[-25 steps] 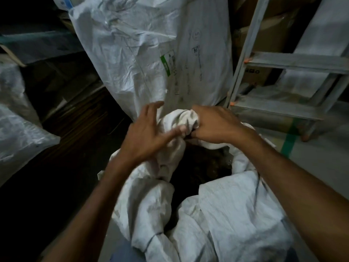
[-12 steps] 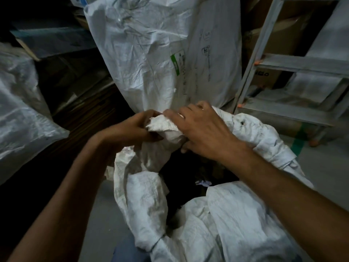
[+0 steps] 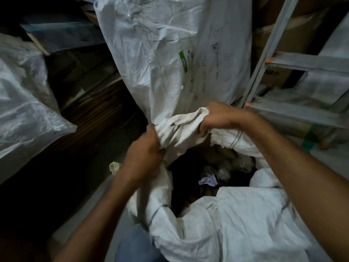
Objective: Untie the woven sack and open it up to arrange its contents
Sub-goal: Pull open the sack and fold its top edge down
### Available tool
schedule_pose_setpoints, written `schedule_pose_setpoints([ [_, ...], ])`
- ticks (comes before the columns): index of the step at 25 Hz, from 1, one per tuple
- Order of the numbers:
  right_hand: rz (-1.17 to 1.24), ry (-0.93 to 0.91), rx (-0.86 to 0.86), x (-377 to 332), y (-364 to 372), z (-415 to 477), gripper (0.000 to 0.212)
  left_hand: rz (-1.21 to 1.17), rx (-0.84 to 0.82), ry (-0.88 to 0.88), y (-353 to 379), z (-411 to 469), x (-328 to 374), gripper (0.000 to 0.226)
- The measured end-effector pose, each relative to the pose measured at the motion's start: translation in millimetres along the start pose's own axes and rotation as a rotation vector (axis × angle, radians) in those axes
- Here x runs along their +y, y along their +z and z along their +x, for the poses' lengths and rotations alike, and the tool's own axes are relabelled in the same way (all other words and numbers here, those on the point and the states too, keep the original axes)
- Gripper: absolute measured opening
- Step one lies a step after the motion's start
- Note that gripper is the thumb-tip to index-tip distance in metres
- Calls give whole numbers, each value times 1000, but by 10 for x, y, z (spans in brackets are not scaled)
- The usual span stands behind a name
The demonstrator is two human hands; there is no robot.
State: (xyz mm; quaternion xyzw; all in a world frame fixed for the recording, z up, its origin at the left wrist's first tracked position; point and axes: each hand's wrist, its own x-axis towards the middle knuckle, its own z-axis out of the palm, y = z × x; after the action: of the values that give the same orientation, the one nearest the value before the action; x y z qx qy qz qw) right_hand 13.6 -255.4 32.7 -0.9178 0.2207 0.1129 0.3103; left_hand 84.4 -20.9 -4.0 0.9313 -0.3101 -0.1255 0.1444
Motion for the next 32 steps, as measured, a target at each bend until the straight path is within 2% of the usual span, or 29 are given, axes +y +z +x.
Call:
schedule_pose_setpoints([
  [2,-293,-115,299,-52,74,-121,60,9,-24,63,-110,129,-125,51],
  [3,-423,-258,437,-120,170,-213,76,4,-28,96,-138,164,-172,43],
  [5,-687,-479,524,-274,444,-398,103,-116,-95,131,-180,204,-243,36],
  [6,-807,-505,502,-319,624,-423,108,-249,-181,135,-212,207,-292,37],
  [7,-875,-488,511,-331,802,-410,104,-408,-290,140,-251,202,-347,39],
  [8,-898,-477,568,-319,932,-354,91,-551,-404,136,-276,185,-400,42],
  [9,-903,-479,634,-324,981,-297,73,-629,-477,127,-309,150,-421,42],
  [10,-872,-497,673,-345,970,-263,59,-597,-473,120,-350,93,-406,44],
  [11,-816,-512,654,-374,918,-228,52,-457,-398,123,-367,45,-372,52],
  [13,-619,-453,471,-447,775,-167,44,-9,-171,106,-376,-109,-204,92],
  [15,-475,-350,285,-490,648,-64,36,220,-138,96,-351,-318,43,126],
  [17,-368,-230,76,-494,535,54,23,301,-178,109,-208,-459,146,132],
  [19,-300,-136,-111,-457,429,143,18,299,-123,71,-61,-410,54,110],
  [20,-287,-115,-142,-432,408,169,22,234,-89,42,-41,-348,-14,92],
  [21,-312,-119,-101,-417,420,167,28,145,-78,16,-44,-294,-73,73],
  [23,-458,-264,154,-408,540,57,49,-82,-113,-40,-61,-212,-230,52],
  [25,-590,-539,303,-423,675,-131,85,-474,-149,-134,-70,-161,-419,50],
  [27,-804,-704,314,-444,848,-196,101,-910,-239,-187,-89,-221,-577,55],
  [28,-862,-733,347,-460,910,-162,96,-1030,-289,-186,-74,-268,-634,61],
  [30,-842,-737,401,-533,921,-22,61,-1102,-393,-132,-52,-371,-658,73],
  [32,-669,-639,304,-658,815,81,26,-887,-372,-76,-121,-398,-621,91],
])
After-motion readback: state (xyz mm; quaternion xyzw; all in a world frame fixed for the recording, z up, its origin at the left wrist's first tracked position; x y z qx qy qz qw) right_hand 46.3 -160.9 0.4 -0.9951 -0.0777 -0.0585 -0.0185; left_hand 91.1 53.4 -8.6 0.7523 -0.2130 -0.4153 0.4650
